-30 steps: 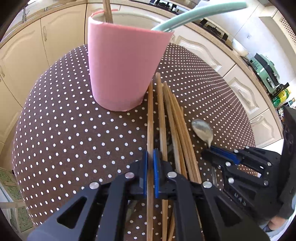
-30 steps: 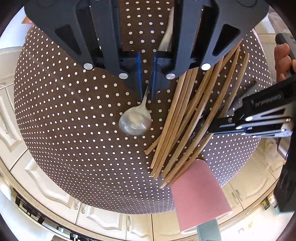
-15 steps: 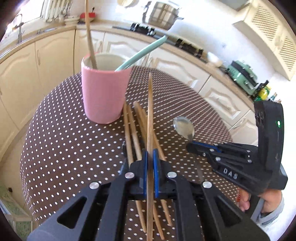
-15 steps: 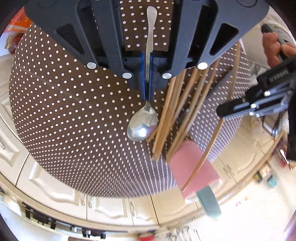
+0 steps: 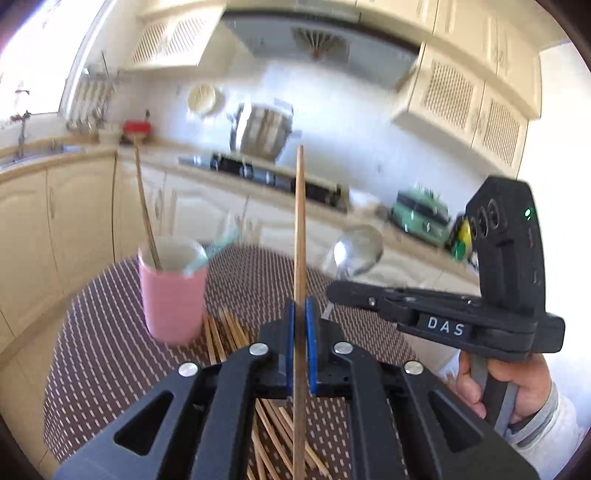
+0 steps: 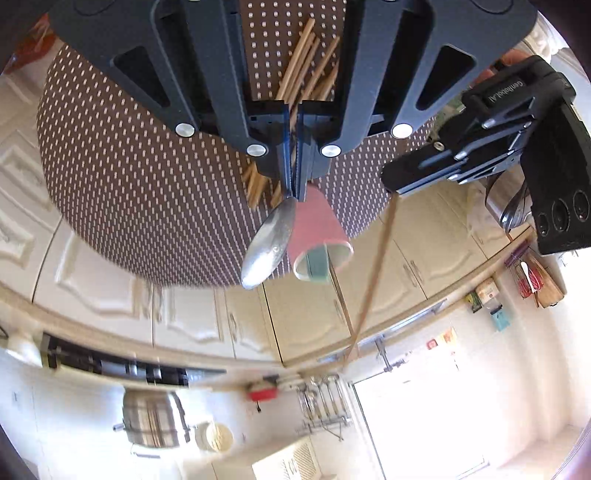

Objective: Organize utensils
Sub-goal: 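Lift the spoon with the right gripper into the pink cup while the left inserts its chopstick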

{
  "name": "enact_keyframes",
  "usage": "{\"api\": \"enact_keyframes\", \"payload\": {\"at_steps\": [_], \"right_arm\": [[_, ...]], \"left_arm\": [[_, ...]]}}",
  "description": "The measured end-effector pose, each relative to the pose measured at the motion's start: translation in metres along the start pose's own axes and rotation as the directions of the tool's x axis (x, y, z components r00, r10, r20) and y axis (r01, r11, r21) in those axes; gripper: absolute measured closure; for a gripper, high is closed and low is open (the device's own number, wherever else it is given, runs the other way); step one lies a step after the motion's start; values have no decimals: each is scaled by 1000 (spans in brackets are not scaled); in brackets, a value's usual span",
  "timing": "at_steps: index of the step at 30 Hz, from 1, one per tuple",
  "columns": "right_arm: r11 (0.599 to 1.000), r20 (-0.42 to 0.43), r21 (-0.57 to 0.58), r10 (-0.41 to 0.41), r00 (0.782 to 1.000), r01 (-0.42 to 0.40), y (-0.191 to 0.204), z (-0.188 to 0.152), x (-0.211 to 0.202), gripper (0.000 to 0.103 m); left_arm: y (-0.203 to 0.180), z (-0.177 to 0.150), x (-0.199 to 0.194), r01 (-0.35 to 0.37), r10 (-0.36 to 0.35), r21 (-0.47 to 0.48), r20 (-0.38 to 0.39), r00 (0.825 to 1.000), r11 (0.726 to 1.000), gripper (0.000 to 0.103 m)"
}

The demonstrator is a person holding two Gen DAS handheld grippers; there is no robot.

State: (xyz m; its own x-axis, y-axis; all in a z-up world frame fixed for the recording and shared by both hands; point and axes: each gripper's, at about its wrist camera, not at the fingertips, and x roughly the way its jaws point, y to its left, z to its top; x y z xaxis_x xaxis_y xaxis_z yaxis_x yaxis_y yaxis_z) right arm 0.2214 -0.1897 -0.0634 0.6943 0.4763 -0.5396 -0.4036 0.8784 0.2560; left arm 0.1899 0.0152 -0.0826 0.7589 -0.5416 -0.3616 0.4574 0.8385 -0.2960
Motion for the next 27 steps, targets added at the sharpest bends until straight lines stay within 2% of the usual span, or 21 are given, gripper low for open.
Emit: {"api": "enact_keyframes", "payload": {"at_steps": [3, 6, 9, 14, 19, 22, 27], "right_arm": [[1000, 38, -7, -10, 999, 10, 3, 17, -2, 101], [999, 79, -26, -36, 996, 38, 6, 39, -1, 101], [995, 125, -54, -75, 989, 82, 11, 57, 3, 101], [988, 206, -88, -110, 972, 130, 17, 88, 19, 101], [981, 271, -129, -105, 957, 144, 29, 114, 31, 101], [980, 269, -151, -85, 959, 129, 36, 122, 42, 101], [979, 221, -181, -53, 974, 95, 42, 118, 70, 101]], "left_arm": [[9, 14, -9, -23, 24, -11, 102, 995, 1000, 97], [19, 31, -11, -52, 55, -21, 197, 979, 998, 97], [31, 46, -13, -96, 102, -37, 285, 953, 995, 97], [51, 71, -4, -161, 169, -55, 403, 899, 985, 97], [71, 88, 14, -207, 216, -72, 466, 858, 976, 97], [81, 92, 30, -236, 245, -81, 483, 840, 968, 97], [89, 89, 57, -265, 269, -78, 484, 832, 961, 97]]}}
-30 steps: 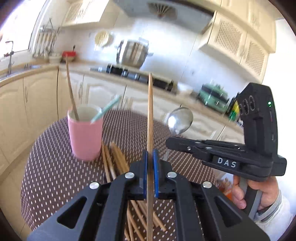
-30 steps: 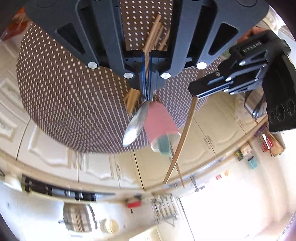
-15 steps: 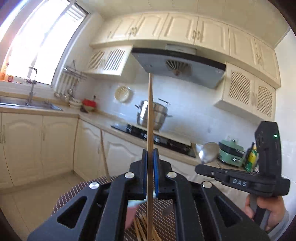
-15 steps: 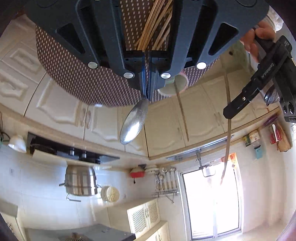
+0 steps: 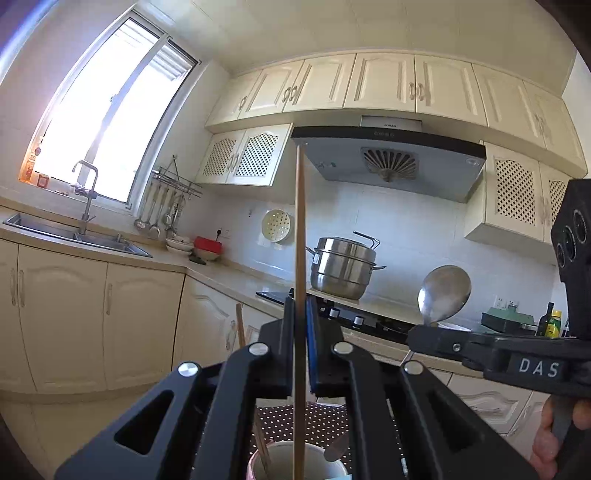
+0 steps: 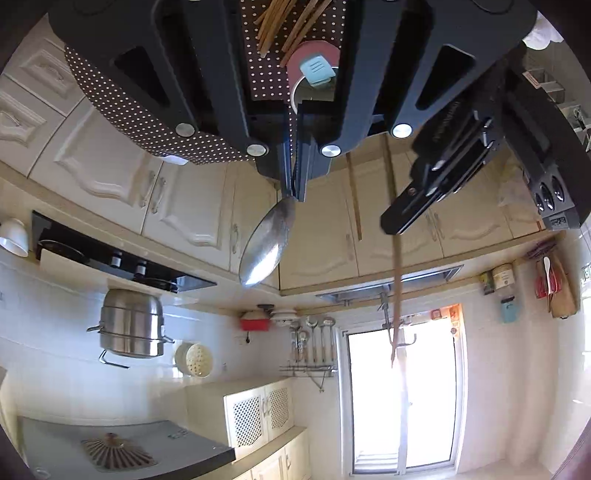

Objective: Organize utensils
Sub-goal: 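Lift the spoon with the right gripper into the pink cup while the left inserts its chopstick, then open both grippers to release the spoon and chopstick in the cup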

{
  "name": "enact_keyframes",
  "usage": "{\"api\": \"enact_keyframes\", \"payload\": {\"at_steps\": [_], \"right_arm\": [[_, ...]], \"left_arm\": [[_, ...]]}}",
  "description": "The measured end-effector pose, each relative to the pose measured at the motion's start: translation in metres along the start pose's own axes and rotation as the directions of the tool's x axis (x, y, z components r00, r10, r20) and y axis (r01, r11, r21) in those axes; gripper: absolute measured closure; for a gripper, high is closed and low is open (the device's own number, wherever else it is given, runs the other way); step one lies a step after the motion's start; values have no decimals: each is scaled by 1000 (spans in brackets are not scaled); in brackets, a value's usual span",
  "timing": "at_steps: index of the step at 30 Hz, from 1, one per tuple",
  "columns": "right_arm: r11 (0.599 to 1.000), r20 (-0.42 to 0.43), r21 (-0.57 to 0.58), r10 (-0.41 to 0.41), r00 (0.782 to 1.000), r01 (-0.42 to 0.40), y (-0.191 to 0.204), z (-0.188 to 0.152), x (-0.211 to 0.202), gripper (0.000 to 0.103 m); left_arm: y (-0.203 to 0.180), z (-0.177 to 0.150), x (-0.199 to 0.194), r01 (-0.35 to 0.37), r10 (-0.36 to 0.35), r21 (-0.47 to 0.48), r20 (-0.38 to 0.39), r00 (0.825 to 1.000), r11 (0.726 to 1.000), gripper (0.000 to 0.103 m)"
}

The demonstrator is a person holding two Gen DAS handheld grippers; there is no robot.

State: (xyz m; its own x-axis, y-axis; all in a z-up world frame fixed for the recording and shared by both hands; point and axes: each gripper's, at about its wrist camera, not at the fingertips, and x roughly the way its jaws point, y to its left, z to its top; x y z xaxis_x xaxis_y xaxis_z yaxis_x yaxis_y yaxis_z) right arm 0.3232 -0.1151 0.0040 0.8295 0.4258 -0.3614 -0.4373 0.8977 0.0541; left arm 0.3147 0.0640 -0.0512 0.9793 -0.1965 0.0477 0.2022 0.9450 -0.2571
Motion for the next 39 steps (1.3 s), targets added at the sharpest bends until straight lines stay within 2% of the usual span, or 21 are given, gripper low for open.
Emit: {"api": "enact_keyframes", "payload": {"at_steps": [11, 18, 19, 20, 22, 25, 31, 39], "right_arm": [[1000, -76, -4, 8, 997, -8, 1, -28, 24, 101], [1000, -109, -3, -5, 994, 4, 5, -38, 31, 101], [1000, -111, -5, -9, 994, 8, 5, -38, 32, 101], [1000, -117, -7, -13, 993, 12, 6, -39, 34, 101], [1000, -129, -5, -15, 992, 14, 7, -41, 36, 100], [1000, -139, -4, -20, 990, 20, 8, -43, 36, 100], [1000, -152, 9, -25, 988, 27, 11, -45, 34, 100], [999, -162, 17, -38, 986, 41, 16, -46, 24, 99]], "left_arm": [[7, -30, 12, -18, 18, 1, -52, 998, 1000, 97], [9, -39, 8, 0, -3, -17, -136, 991, 1000, 95], [9, -40, 7, 1, -4, -18, -145, 989, 1000, 90], [10, -40, 6, 5, -8, -22, -155, 988, 1000, 78], [11, -41, 2, 8, -13, -31, -157, 988, 1000, 71], [11, -41, -3, 2, -6, -24, -168, 986, 1000, 70], [11, -40, -11, -9, 5, -17, -209, 978, 1000, 58], [9, -32, -23, -32, 28, -12, -255, 967, 999, 50]]}}
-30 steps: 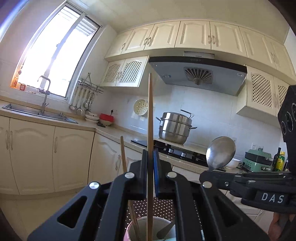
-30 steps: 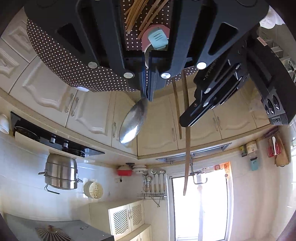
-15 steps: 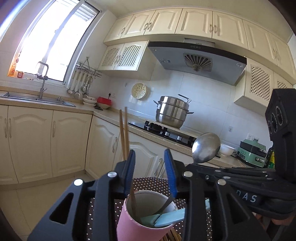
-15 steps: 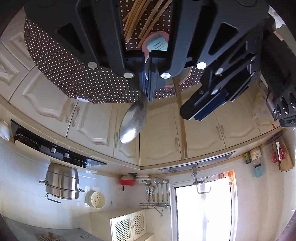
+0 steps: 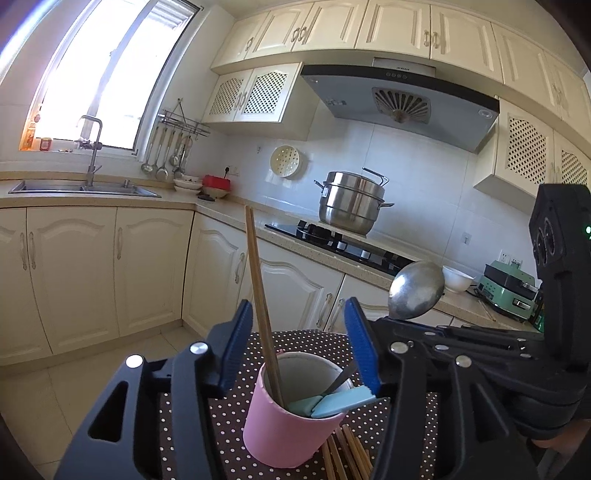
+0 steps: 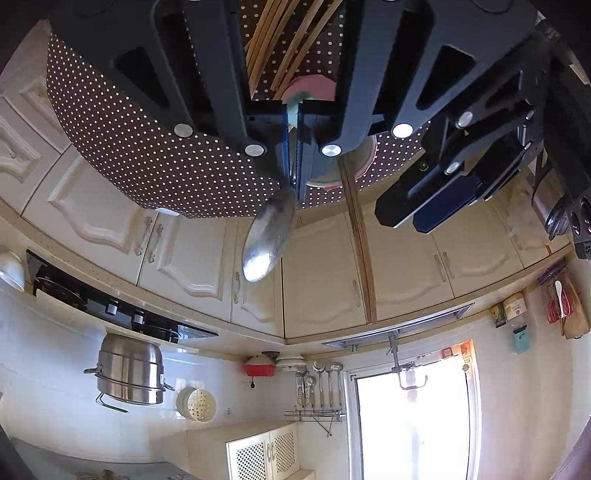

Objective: Organize utensils
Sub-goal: 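Open both grippers to release the spoon and chopstick in the cup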

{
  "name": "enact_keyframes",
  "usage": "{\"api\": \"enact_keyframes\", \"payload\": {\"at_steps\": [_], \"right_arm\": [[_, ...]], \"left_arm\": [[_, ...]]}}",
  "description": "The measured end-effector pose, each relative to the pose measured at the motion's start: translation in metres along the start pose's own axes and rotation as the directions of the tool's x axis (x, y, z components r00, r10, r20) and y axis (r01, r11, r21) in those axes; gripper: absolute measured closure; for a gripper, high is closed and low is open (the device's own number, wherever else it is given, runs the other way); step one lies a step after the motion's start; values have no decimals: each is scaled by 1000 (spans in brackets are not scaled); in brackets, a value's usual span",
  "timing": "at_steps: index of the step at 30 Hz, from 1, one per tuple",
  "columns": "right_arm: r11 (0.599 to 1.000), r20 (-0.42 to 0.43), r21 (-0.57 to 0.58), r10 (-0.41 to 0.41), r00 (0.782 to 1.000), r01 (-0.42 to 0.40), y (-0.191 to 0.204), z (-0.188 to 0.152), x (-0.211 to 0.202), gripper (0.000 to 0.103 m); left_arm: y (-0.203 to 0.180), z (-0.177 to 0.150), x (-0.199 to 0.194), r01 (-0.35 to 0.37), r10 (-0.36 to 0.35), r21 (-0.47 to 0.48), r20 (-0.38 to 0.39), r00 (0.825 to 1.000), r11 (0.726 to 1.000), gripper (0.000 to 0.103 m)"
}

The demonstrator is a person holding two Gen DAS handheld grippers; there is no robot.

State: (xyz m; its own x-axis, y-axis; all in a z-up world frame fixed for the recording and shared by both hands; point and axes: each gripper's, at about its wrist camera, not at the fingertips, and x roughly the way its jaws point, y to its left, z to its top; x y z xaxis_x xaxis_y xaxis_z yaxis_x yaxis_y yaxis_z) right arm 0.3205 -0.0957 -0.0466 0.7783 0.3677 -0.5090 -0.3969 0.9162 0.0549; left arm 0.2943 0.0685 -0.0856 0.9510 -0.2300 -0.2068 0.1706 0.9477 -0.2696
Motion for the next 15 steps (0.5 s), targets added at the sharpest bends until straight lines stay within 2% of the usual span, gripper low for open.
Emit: {"api": "enact_keyframes", "payload": {"at_steps": [5, 7, 8, 9, 10, 15], "right_arm": [[1000, -11, 9, -6, 1000, 7, 4, -3, -8, 94], [1000, -18, 16, -12, 1000, 12, 3, -4, -10, 84], [1000, -15, 25, -16, 1000, 17, 2, -4, -13, 73], [999, -11, 35, -19, 1000, 19, 1, -4, -16, 66], [999, -3, 42, -28, 1000, 28, 0, -5, -20, 54], [998, 8, 53, -32, 999, 31, 1, -6, -37, 50]], "left_arm": [[-3, 3, -14, -9, 9, 10, -25, 1000, 1000, 44], [-3, 4, -21, -15, 15, 9, -33, 999, 1000, 43], [-3, 5, -24, -16, 16, 7, -39, 999, 1000, 43], [-2, 6, -27, -17, 17, 1, -43, 999, 1000, 43], [-2, 7, -30, -15, 15, -7, -47, 999, 1000, 41], [-4, 9, -42, -33, 33, -5, -79, 996, 999, 39]]}}
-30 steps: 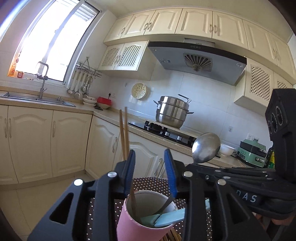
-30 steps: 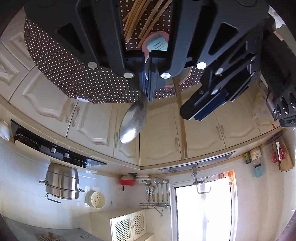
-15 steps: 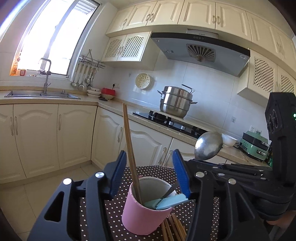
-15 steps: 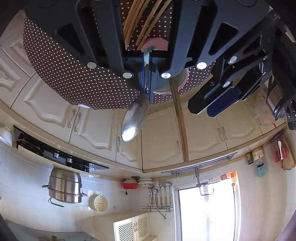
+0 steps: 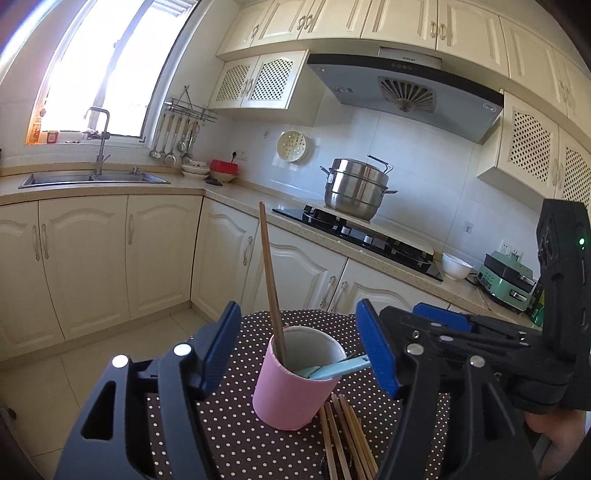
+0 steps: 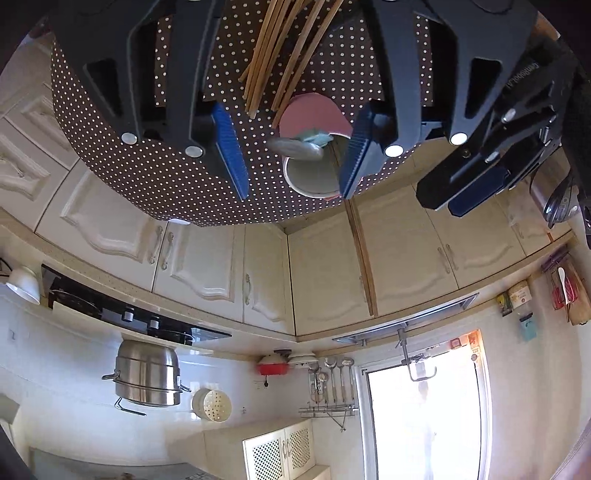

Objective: Organize utensils
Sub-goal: 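Open both grippers to release the spoon and chopstick in the cup, then move both grippers back down to the chopstick pile beside the cup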

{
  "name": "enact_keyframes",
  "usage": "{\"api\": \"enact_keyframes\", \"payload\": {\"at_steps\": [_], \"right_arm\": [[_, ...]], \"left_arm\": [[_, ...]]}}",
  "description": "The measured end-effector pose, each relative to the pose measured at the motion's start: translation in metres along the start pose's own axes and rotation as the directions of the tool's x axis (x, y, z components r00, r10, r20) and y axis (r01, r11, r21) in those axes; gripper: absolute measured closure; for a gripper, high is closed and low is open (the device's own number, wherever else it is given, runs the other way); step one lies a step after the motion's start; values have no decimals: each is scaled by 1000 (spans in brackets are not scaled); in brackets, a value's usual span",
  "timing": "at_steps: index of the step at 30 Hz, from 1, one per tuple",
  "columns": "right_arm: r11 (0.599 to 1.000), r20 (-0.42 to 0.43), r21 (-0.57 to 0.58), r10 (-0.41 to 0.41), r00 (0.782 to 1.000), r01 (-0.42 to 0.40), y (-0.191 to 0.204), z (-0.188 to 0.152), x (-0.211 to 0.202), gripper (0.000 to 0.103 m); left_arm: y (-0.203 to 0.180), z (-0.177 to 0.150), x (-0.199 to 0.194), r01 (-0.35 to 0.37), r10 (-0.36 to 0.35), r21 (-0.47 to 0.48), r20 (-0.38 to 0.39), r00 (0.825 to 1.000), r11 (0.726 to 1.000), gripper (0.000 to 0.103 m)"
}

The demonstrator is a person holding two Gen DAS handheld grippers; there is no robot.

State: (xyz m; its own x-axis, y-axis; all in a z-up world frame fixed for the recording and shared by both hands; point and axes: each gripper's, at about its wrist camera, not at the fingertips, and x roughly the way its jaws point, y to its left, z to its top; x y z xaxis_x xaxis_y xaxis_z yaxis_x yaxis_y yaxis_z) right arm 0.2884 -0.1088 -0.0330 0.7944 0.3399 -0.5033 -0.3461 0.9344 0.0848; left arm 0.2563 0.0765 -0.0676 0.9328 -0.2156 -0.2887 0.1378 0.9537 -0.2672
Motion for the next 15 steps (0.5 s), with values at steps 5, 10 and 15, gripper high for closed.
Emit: {"api": "enact_keyframes", "payload": {"at_steps": [5, 10, 15], "right_arm": [[1000, 12, -2, -11, 1000, 11, 1, -5, -21, 50], [1000, 14, -3, -25, 1000, 25, -2, -19, -41, 49], [999, 1, 4, -40, 999, 40, -10, -39, -57, 47]], "left_arm": [[-8, -4, -10, -7, 8, 10, -37, 999, 1000, 39], [-19, -14, -17, -1, 4, 28, -92, 996, 1000, 39], [-32, -34, -10, 22, -7, 59, -236, 972, 998, 39]]}}
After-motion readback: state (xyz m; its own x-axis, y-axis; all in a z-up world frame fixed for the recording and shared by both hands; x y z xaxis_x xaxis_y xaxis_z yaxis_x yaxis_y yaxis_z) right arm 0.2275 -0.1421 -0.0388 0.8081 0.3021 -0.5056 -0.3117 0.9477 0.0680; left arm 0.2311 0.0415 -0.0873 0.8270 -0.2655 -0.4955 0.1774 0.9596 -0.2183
